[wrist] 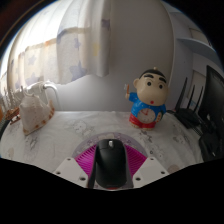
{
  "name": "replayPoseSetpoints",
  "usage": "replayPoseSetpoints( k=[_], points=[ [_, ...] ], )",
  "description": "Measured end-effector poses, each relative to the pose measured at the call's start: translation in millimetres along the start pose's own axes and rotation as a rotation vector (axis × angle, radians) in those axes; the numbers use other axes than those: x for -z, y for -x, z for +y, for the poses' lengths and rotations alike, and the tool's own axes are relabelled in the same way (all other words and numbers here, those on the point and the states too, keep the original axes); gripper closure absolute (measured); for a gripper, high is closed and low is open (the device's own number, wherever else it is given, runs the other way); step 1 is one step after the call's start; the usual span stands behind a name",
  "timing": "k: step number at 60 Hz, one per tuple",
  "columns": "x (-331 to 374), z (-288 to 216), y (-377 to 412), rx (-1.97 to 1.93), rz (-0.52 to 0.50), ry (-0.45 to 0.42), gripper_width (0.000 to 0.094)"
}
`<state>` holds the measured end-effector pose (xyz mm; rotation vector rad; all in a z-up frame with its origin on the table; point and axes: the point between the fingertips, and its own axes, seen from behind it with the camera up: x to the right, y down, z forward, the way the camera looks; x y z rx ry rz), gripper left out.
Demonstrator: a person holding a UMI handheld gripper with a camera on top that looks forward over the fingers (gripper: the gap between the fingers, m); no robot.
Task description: Arrange mouse
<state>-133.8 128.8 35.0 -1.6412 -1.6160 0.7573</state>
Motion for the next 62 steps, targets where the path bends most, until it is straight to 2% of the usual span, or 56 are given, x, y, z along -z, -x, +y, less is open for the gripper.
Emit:
replayPoseSetpoints(
  k=[4,10,12,15,17,25,35,41,50,62],
  points=[
    [-16.5,30.3,-7.5,0.004,0.0,0.048,0.0491],
    [-20.6,44.5,-12.0,0.008,-0.014,0.052,0.0392],
    [-17.5,46.4,-15.1,0.008,-0.006,0.072,0.0299],
    [-5.0,40.1,-20.9,0.007,0.014,0.083,0.006],
    [7.4,35.5,-26.8,0.0,0.03,0.083,0.0101],
    [93.0,25.3,-36.9,-0.057,0.061,0.138,0.0084],
    [229.4,28.3,-30.2,-0.078,0.011,0.187,0.0084],
    [285.2,37.6,-32.4,-0.055,0.002,0.191,0.0084],
    [321.1,48.2,-28.2,-0.071,-0.005,0.199,0.0083],
    [318.7,46.8,-27.6,-0.059,-0.005,0.192,0.0084]
  ],
)
